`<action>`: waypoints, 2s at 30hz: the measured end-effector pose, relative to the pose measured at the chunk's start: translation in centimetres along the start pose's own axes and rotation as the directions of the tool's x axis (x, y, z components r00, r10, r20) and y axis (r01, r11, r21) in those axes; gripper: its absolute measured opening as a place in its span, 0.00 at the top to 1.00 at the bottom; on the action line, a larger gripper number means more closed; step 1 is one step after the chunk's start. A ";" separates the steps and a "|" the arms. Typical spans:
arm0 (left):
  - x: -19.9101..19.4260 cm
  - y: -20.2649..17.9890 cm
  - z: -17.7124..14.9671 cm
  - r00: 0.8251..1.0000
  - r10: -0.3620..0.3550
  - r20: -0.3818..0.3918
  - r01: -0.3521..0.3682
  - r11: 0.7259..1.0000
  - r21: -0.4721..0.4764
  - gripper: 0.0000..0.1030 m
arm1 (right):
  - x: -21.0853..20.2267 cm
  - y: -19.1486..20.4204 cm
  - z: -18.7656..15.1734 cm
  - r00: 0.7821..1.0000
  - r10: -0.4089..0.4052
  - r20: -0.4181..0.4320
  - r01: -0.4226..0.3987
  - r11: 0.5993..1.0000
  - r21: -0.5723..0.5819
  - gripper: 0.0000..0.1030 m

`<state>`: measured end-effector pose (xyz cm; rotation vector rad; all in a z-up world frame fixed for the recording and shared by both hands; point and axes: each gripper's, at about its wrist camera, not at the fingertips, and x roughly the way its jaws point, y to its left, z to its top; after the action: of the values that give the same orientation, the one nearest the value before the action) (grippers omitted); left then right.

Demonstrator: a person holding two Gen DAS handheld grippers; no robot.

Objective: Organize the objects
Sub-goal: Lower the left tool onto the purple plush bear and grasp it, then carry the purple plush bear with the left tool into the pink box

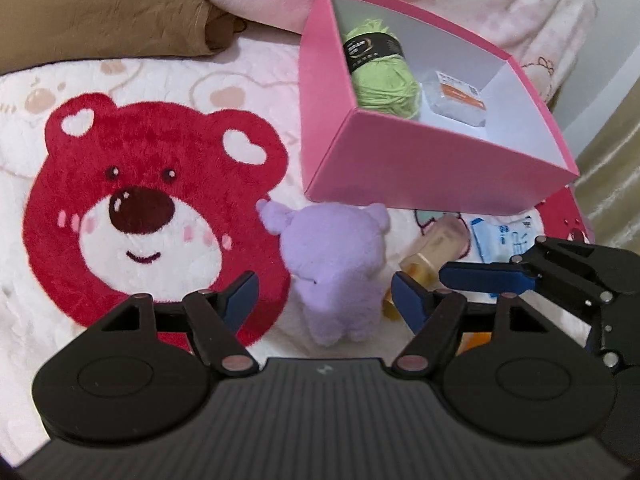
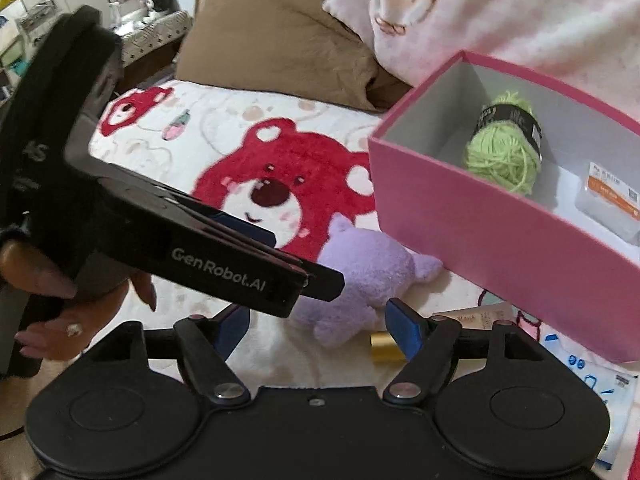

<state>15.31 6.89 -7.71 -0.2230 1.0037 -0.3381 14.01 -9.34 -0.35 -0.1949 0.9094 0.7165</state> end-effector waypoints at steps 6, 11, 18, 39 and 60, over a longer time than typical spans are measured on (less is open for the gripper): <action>2.2 0.9 -0.9 0.999 -0.034 -0.001 0.033 0.999 -0.023 0.40 | 2.8 0.2 -0.9 0.998 -0.060 -0.009 0.059 0.998 -0.029 0.23; 2.7 1.0 -1.0 0.995 -0.097 -0.005 0.097 0.994 -0.055 0.53 | 4.8 0.3 -1.3 0.997 -0.074 -0.023 0.073 0.996 -0.055 0.23; 3.3 1.6 -1.2 0.995 -0.103 -0.007 0.102 0.991 -0.084 0.66 | 6.7 -0.6 -1.2 0.997 -0.065 -0.052 0.065 0.998 0.001 0.26; -0.1 -1.2 -1.6 0.991 -0.128 -0.041 0.127 0.992 -0.025 0.63 | 2.2 0.7 -2.4 0.999 -0.043 0.009 0.043 0.999 0.006 0.42; -7.4 -8.3 -2.8 0.981 -0.181 0.065 0.177 0.982 0.058 0.63 | -7.6 1.4 -3.2 0.990 -0.101 0.101 0.106 0.993 -0.045 0.42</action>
<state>7.84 1.93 -0.63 -0.2774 0.9067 -0.5166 7.98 -13.39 3.75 -0.2477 0.7823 0.6477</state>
